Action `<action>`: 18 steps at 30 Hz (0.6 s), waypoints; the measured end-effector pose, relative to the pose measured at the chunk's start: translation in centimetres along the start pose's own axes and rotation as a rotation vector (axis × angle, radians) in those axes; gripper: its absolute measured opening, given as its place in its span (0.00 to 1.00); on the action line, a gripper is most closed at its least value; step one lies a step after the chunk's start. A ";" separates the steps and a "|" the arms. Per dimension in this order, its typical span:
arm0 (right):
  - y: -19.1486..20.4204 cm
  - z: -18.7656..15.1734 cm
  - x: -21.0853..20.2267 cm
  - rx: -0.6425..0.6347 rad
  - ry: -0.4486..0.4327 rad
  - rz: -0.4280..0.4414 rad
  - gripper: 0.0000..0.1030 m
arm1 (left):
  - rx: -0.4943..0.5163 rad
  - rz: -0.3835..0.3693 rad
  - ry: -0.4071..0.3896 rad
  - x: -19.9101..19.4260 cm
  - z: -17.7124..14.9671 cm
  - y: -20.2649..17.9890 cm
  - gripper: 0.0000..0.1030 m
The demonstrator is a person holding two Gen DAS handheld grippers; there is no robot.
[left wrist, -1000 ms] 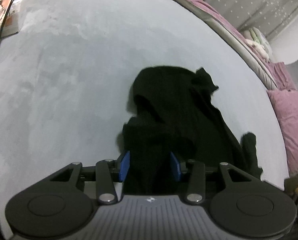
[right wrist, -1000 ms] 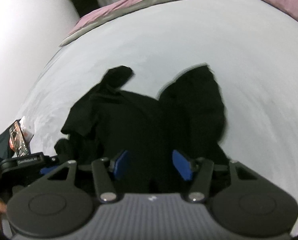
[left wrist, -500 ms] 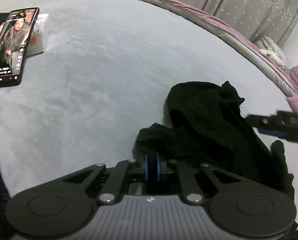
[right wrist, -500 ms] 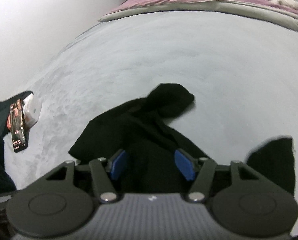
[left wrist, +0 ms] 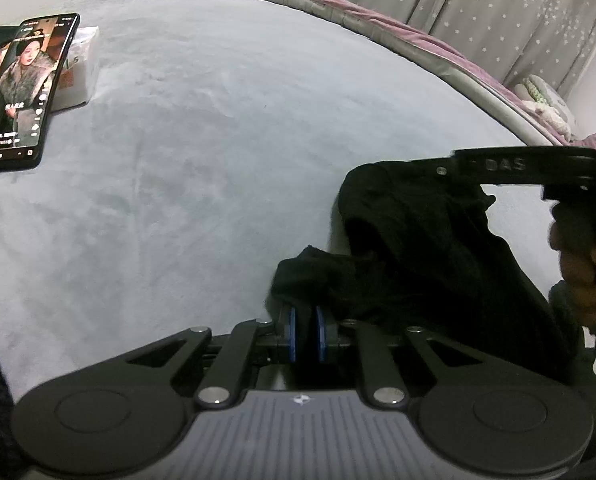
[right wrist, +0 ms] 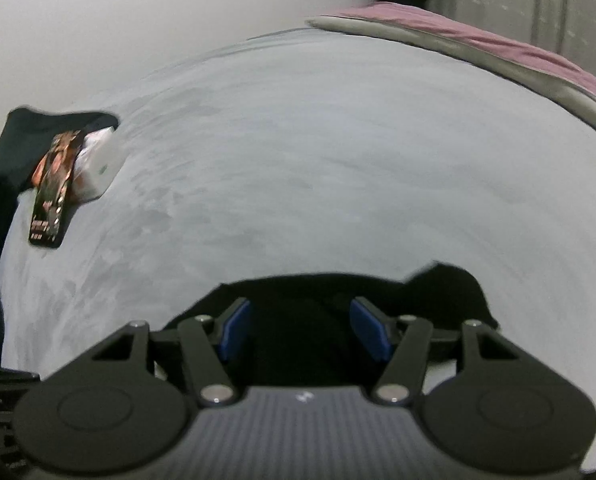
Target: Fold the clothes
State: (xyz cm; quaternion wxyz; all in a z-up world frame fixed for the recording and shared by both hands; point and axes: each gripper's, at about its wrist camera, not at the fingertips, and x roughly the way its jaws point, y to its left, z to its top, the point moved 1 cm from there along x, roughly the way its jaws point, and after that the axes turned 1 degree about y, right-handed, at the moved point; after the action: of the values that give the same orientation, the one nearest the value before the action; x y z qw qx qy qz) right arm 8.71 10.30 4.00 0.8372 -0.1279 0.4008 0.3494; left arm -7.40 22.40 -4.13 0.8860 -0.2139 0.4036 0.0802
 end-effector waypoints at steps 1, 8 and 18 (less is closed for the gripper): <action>0.3 0.2 0.4 -0.019 0.004 0.009 0.56 | -0.001 -0.001 0.000 0.0 0.0 0.0 0.14; 1.7 1.0 2.9 -0.127 0.056 0.036 0.55 | -0.007 -0.010 0.001 -0.1 0.0 0.1 0.14; 1.7 0.2 5.3 -0.190 0.107 0.069 0.24 | -0.003 -0.013 -0.002 0.0 0.0 0.1 0.14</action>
State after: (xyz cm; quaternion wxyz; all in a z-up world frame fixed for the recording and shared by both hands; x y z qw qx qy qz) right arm 9.99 14.17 0.27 0.7863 -0.2114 0.4141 0.4069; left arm -7.41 22.53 -4.18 0.8865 -0.2178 0.4012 0.0753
